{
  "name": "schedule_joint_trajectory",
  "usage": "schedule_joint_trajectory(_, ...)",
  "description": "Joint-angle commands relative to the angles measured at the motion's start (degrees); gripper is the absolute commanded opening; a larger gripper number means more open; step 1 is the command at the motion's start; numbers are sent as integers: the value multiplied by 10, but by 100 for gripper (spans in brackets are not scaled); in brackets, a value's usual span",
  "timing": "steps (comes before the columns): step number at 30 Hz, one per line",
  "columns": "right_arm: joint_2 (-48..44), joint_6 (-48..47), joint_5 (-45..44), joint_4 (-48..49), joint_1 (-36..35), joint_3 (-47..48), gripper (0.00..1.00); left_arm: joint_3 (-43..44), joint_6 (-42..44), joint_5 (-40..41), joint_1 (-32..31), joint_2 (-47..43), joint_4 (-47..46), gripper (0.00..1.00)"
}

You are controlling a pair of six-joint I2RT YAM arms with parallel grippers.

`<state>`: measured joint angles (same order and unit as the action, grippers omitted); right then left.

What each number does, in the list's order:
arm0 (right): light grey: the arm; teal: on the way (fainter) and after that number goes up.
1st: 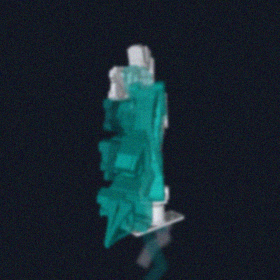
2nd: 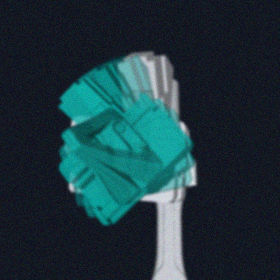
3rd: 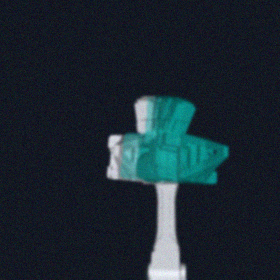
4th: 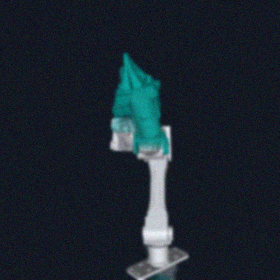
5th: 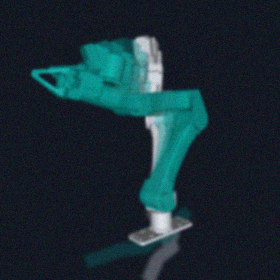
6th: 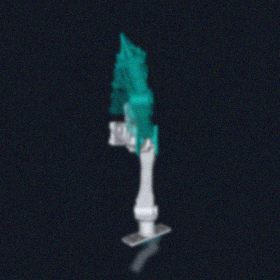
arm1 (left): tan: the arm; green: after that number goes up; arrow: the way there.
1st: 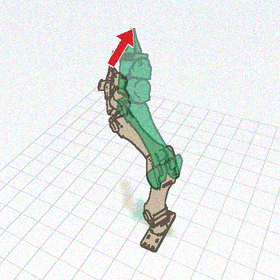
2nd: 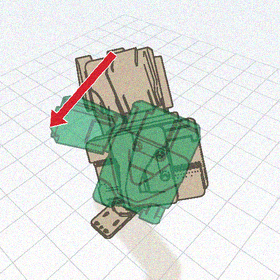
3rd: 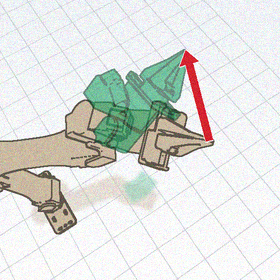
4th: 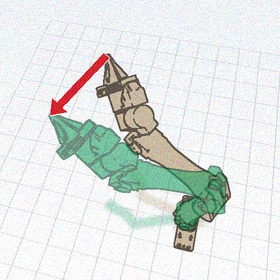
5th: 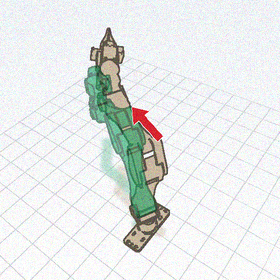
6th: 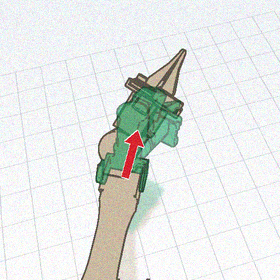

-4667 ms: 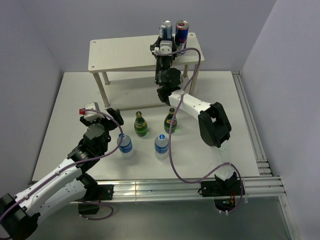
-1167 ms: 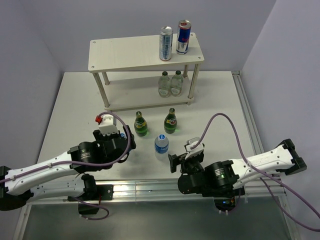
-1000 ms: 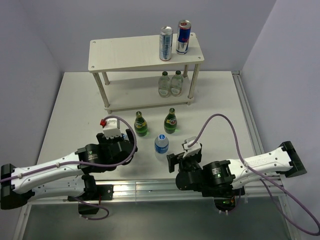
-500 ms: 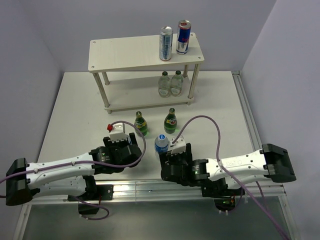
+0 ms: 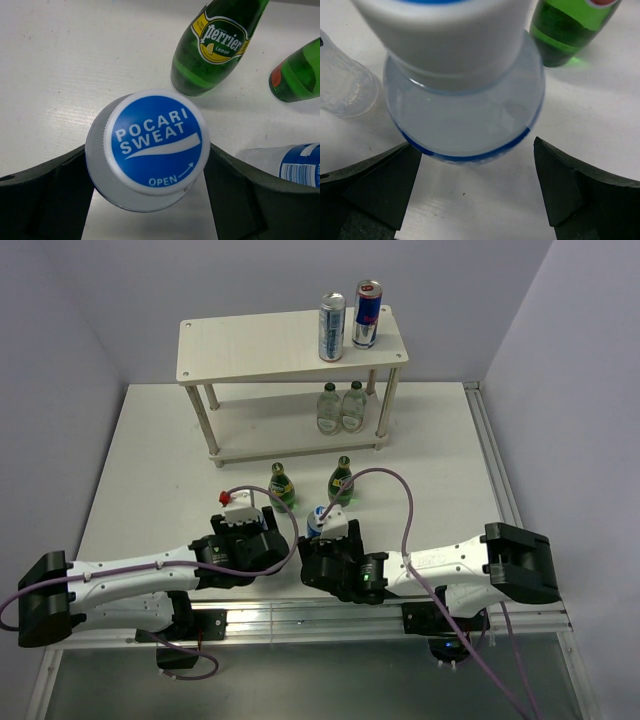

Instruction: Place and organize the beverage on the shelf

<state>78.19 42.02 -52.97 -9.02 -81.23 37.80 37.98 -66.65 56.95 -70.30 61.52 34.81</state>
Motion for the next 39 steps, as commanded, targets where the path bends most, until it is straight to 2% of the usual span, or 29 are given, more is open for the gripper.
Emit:
schedule_joint_trajectory(1, 13, -12, -11, 42, 4, 26, 99, -15, 5, 3, 3, -10, -40, 84)
schedule_joint_trajectory(7, 54, -17, -57, 88, 19, 31, 99, -37, 4, 4, 14, -13, -69, 83)
schedule_joint_trajectory(11, 82, -40, -86, 193, 33, 1, 98, -41, 3, 13, 17, 10, -87, 83)
schedule_joint_trajectory(15, 138, -56, -131, 276, 43, -10, 91, -29, -2, 34, 20, 39, -92, 79)
schedule_joint_trajectory(17, 155, -71, -137, 323, 50, -17, 66, -22, -2, 42, 20, 54, -103, 68)
schedule_joint_trajectory(18, 157, -72, -143, 328, 52, -17, 44, -20, 3, 51, 20, 58, -108, 59)
schedule_joint_trajectory(19, 157, -63, -145, 326, 53, -17, 30, -19, 6, 55, 20, 61, -113, 30)
schedule_joint_trajectory(20, 150, -61, -144, 315, 54, -15, 21, -18, 4, 63, 20, 68, -116, 18)
schedule_joint_trajectory(21, 144, -57, -145, 309, 54, -16, 7, -14, -1, 69, 20, 71, -112, 10)
schedule_joint_trajectory(22, 137, -42, -144, 299, 53, -17, 3, -5, -5, 81, 20, 73, -104, 0)
schedule_joint_trajectory(27, 87, 8, -153, 200, 40, -15, 0, 62, 6, 84, 20, 64, -27, 0)
schedule_joint_trajectory(28, 80, 27, -156, 163, 35, -10, 0, 102, 5, 86, 19, 62, 28, 0)
schedule_joint_trajectory(31, 54, 57, -177, 84, 12, 13, 0, 192, 22, 90, 19, 49, 112, 0)
schedule_joint_trajectory(32, 40, 65, -182, 66, 7, 24, 0, 214, 60, 90, 19, 42, 119, 0)
schedule_joint_trajectory(34, 15, 79, -180, 27, -5, 31, 0, 287, 76, 93, 19, 35, 148, 0)
schedule_joint_trajectory(35, 5, 83, -173, 16, -7, 32, 0, 307, 146, 85, 19, 32, 134, 0)
schedule_joint_trajectory(39, -38, 92, -171, -20, -23, 34, 0, 443, 297, 62, 42, 33, 82, 0)
